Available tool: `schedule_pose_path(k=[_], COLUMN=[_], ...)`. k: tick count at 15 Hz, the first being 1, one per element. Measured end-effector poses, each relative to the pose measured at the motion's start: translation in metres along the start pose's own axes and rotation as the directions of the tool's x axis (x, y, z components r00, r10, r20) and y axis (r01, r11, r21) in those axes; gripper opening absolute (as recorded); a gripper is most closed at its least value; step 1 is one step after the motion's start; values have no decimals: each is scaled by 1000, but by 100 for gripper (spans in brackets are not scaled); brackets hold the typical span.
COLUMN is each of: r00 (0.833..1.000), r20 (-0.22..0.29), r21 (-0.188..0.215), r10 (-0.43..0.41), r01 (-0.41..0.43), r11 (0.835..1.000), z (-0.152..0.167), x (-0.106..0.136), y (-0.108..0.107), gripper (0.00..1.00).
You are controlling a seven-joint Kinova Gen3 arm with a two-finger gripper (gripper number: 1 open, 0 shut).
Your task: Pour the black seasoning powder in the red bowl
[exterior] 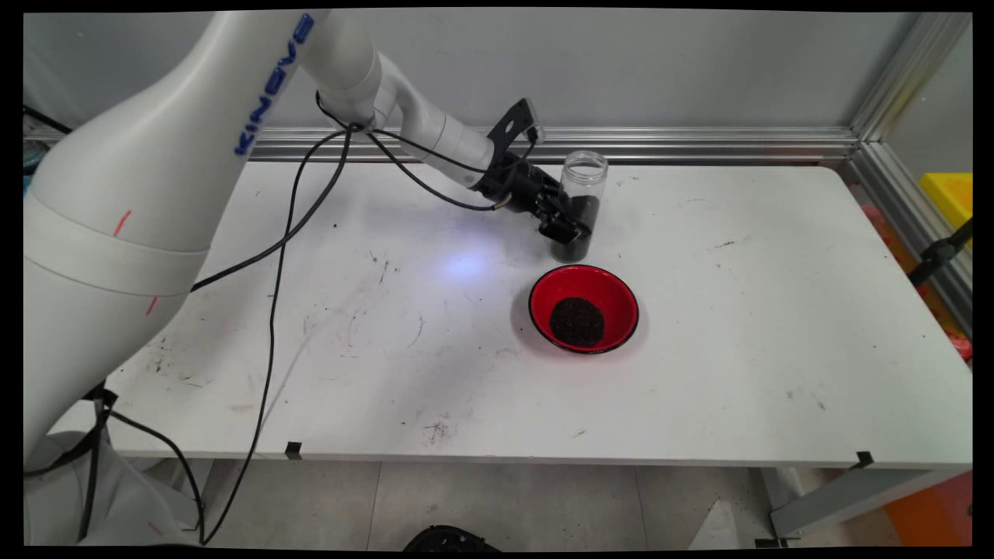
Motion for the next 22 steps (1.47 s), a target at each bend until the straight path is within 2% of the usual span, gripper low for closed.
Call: schedule_pose_path(k=[3, 7, 12, 19, 22], r00=[1000, 996, 980, 918, 873], r20=[-14, -37, -41, -40, -32], r21=[-3, 8, 26, 40, 41], r10=[26, 82, 193, 395, 487], r01=[-26, -82, -192, -394, -486], r11=[1000, 997, 981, 918, 873], z=[-10, -39, -71, -105, -114], x=[8, 25, 40, 53, 54], y=[1, 5, 11, 29, 36], gripper=[0, 0, 0, 0, 0])
